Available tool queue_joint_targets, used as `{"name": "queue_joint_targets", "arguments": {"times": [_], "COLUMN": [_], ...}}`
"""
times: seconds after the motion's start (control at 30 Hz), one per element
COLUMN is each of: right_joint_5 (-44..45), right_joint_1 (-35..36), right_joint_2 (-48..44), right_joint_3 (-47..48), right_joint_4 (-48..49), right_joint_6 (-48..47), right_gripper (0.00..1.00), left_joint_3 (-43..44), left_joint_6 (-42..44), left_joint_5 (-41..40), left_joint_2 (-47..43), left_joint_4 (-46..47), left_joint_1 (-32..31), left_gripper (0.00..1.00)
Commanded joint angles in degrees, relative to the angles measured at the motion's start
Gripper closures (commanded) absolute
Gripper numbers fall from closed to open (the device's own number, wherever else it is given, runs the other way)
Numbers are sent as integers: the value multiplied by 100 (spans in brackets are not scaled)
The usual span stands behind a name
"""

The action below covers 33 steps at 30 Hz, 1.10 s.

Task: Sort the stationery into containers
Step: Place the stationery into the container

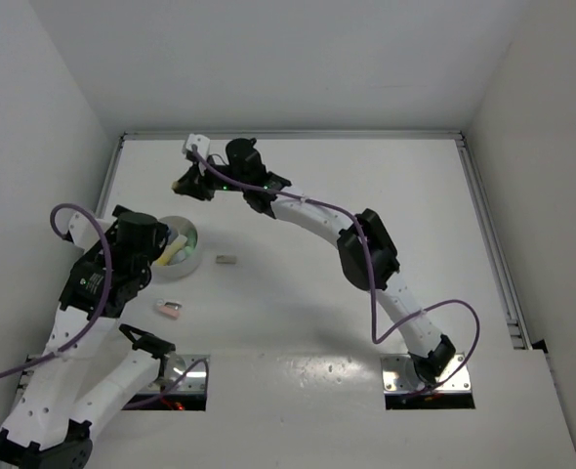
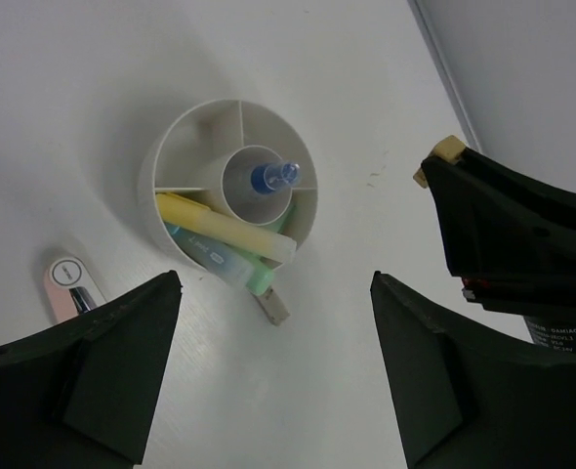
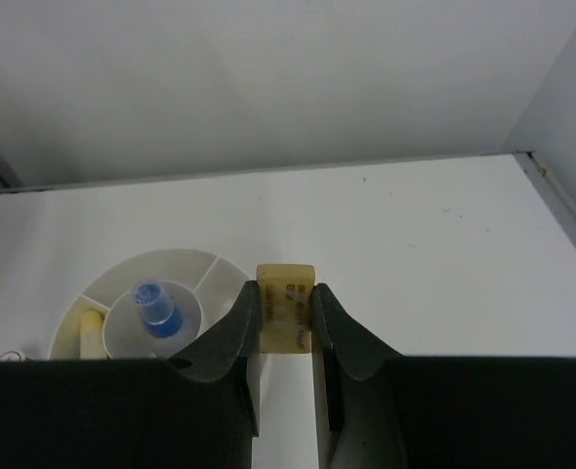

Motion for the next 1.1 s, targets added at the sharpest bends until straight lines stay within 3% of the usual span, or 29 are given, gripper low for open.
{"name": "queue_joint_targets", "arguments": {"times": [0.0,0.27,1.07], "right_joint_5": [-233,-488,-814], "right_joint_1": [-7,-7,55], "right_joint_2": [244,929,1438], "right_joint_3": [-69,669,748], "right_joint_4": [460,522,1198], "right_joint_6": [189,419,927], "right_gripper": [100,100,100], "left_joint_3": [-22,-128,-286], "left_joint_6": [-247,-248,-248], "left_joint_5": [-163,-110,-58], "left_joint_2": [138,-117,-284], "left_joint_4": [-208,-146,-93], "left_joint_1": [38,38,38], "left_gripper": [17,17,17]}}
